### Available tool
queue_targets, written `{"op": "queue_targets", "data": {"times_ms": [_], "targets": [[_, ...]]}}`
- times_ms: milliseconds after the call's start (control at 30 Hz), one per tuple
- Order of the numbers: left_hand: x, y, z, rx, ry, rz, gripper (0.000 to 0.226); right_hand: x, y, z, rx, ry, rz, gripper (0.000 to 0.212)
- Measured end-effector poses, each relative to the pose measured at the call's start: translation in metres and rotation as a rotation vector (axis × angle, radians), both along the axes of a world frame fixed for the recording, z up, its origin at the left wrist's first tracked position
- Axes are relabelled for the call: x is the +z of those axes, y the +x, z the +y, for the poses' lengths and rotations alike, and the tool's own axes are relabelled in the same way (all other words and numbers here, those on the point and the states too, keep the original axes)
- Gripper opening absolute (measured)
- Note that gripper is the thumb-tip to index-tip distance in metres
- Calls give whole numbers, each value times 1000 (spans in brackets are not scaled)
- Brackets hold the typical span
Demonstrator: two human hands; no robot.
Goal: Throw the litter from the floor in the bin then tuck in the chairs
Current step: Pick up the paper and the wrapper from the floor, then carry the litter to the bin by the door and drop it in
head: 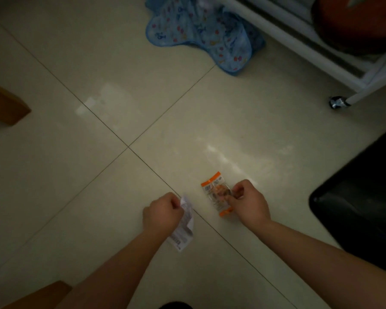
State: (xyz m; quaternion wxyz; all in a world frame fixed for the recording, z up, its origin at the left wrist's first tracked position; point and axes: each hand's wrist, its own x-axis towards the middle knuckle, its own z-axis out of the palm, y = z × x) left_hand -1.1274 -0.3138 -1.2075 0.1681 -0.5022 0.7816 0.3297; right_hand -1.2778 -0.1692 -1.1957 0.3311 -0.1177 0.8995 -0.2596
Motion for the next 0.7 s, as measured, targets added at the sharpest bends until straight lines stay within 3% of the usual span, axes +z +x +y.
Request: {"op": "queue_targets", "data": {"times_ms": [133, 300, 467, 700], "targets": [[23, -12, -37, 271, 65, 168, 9, 23, -23, -19, -130, -156, -19, 17], [95, -43, -77, 444, 70, 343, 9, 95, -63, -46, -176, -263, 50, 12], [228, -64, -93, 574, 108, 489, 8, 226, -80, -73, -172, -328, 73, 10], [466, -62, -113, 696, 176, 620, 11, 469, -76, -104, -122, -404, 146, 12]]}}
